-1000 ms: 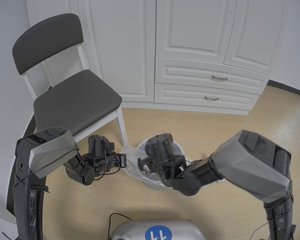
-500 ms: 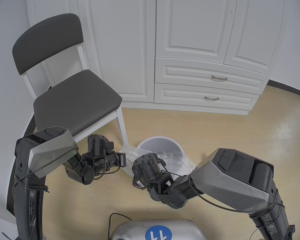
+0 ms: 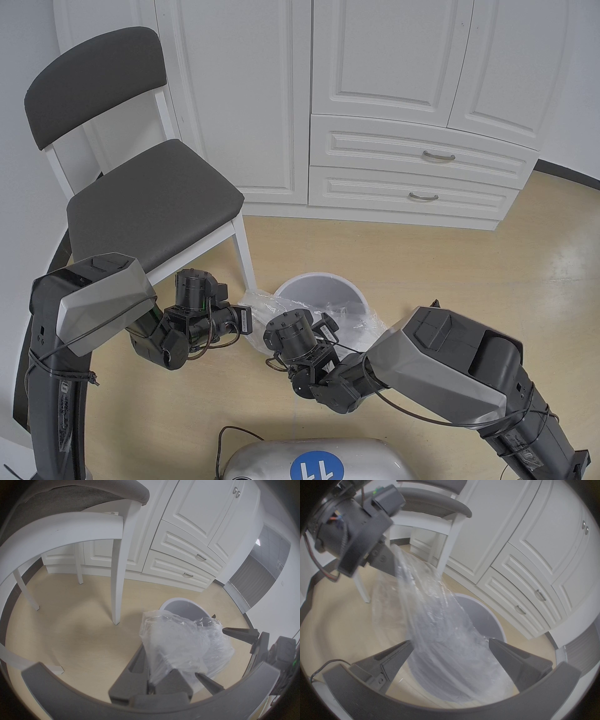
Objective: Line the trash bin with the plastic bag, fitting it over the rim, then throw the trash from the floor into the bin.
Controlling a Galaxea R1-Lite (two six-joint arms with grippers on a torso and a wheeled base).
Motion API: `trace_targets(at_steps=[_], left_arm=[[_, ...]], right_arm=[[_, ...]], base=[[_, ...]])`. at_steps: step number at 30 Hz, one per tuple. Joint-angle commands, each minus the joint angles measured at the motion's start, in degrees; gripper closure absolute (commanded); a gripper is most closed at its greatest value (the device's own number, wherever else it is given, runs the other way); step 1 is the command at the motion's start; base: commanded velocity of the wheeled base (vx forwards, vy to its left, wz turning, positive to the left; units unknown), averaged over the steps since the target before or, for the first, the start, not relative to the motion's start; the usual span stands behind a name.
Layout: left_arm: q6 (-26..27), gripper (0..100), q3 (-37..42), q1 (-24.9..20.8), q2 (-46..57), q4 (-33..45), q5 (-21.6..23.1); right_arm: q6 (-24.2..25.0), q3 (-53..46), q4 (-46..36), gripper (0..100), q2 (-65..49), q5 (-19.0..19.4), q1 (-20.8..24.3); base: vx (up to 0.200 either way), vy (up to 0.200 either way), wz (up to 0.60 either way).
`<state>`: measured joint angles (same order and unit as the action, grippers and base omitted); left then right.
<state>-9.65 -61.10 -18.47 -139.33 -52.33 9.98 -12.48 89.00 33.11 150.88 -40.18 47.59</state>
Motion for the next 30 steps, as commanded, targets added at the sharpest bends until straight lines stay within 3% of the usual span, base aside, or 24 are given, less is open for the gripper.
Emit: trace_targets(at_steps=[1, 7, 24, 25, 30], left_arm=[[-0.01, 100, 0.1, -0.08, 0.2, -0.05, -0.05], [-0.01, 100, 0.1, 0.01, 0.46, -0.05, -0.05], [-0.01, 100, 0.37, 0.19, 0.11, -0.05, 0.04], [-0.01, 0, 0.37, 0.19, 0.11, -0.05, 0.04], [0.69, 0, 3.27, 0.54, 1.51, -1.45, 1.88]], right_arm=[[0.0, 2.14, 0.03, 0, 2.93, -2.62, -0.48], [-0.35, 1.44, 0.29, 0, 1.43, -4.91, -2.24], [-0.96, -3.66, 2.75, 0, -1.38, -4.2, -4.17], [-0.96, -3.66, 2.75, 0, -1.38, -4.2, -4.17], [-0.7, -4.72, 2.4, 0, -2.88, -0.25, -4.17]], base=[[0.0, 0.0, 0.0], [0.0, 0.0, 0.0], [0.0, 0.0, 0.0], [0.0, 0.0, 0.0], [0.0, 0.0, 0.0]])
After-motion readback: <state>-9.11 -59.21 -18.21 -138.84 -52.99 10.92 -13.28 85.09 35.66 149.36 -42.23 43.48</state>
